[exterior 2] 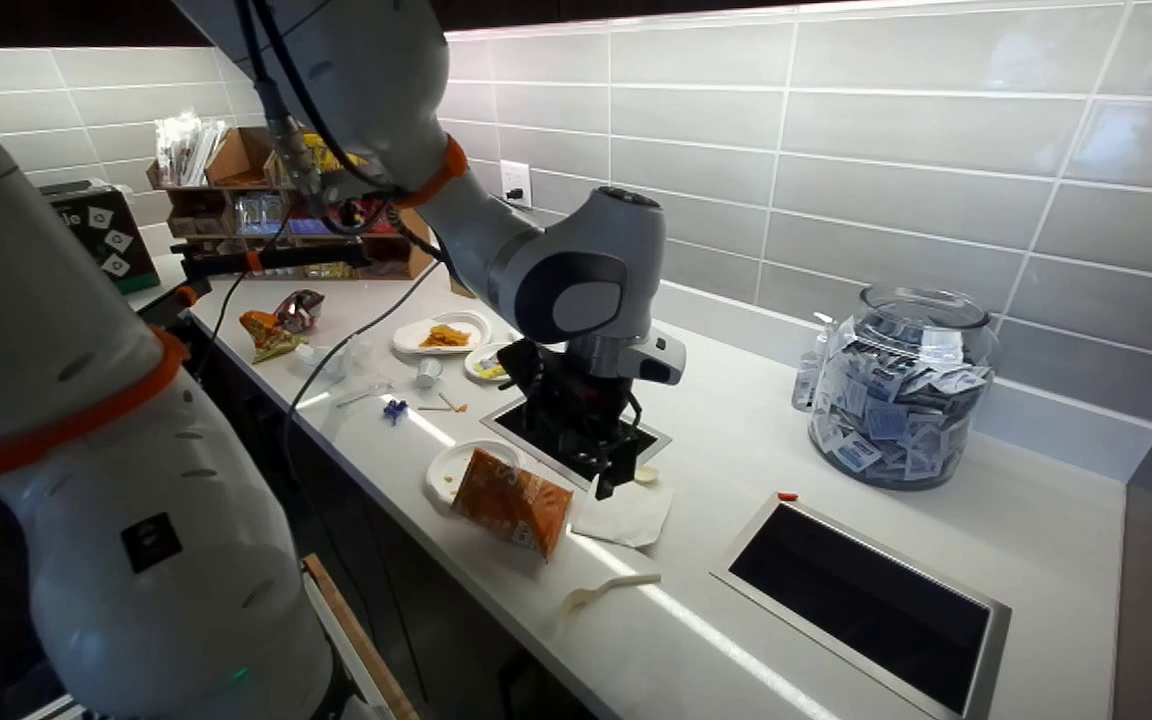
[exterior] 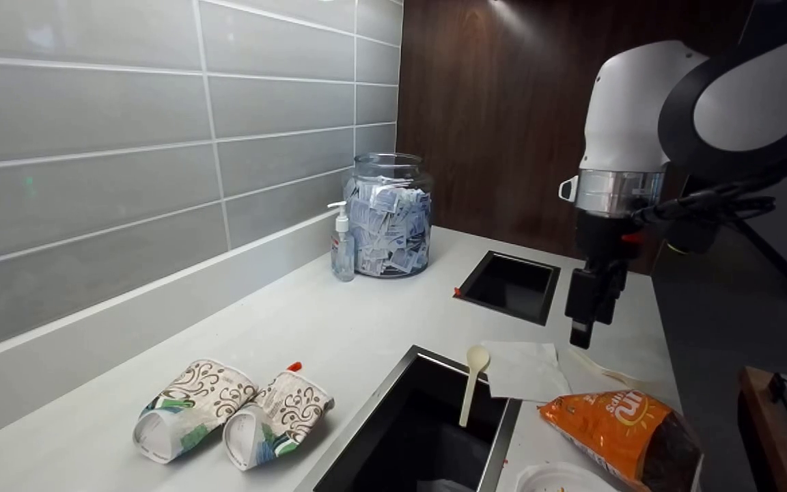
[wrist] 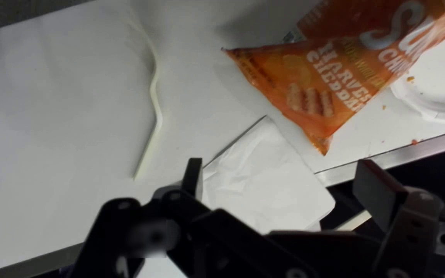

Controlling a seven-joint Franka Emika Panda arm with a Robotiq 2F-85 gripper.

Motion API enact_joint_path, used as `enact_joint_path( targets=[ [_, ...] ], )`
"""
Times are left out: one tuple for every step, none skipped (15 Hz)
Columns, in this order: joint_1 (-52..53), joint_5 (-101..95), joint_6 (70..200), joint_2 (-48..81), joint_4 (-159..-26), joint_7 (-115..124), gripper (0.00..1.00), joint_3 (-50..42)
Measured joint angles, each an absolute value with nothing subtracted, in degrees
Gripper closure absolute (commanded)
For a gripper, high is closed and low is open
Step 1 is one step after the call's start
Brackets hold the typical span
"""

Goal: Put some snacks on the white plate from the pack

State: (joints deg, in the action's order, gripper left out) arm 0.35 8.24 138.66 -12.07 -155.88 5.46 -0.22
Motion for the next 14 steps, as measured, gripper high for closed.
enact_joint_path(
  targets=[
    [1.1,9.6,137.9,-11.6,-155.8,5.5,0.00,0.1],
    [1.6,11.1,137.4,-11.1,-155.8,5.6,0.00,0.5],
    [2.0,12.3,137.2,-10.7,-155.7,6.1,0.00,0.7],
    [2.1,12.6,137.2,-10.2,-155.7,7.6,0.00,1.0],
    [2.1,12.6,137.2,-9.9,-155.6,9.5,0.00,1.2],
    [2.0,12.6,137.2,-9.5,-155.4,11.2,0.00,1.3],
    [2.0,12.6,137.2,-9.2,-155.3,13.0,0.00,1.4],
    [2.0,12.6,137.2,-8.9,-155.1,14.6,0.00,1.4],
    [2.0,12.7,137.2,-8.6,-154.9,16.0,0.00,1.4],
    [2.0,13.0,137.2,-8.4,-154.8,17.2,0.00,1.4],
    [2.0,13.5,137.2,-8.2,-154.6,17.9,0.00,1.4],
    [2.0,14.4,137.2,-7.9,-154.5,18.2,0.00,1.4],
    [2.1,15.4,137.1,-7.8,-154.4,18.3,0.00,1.4],
    [2.1,16.3,136.9,-7.6,-154.4,18.3,0.00,1.5]
  ],
)
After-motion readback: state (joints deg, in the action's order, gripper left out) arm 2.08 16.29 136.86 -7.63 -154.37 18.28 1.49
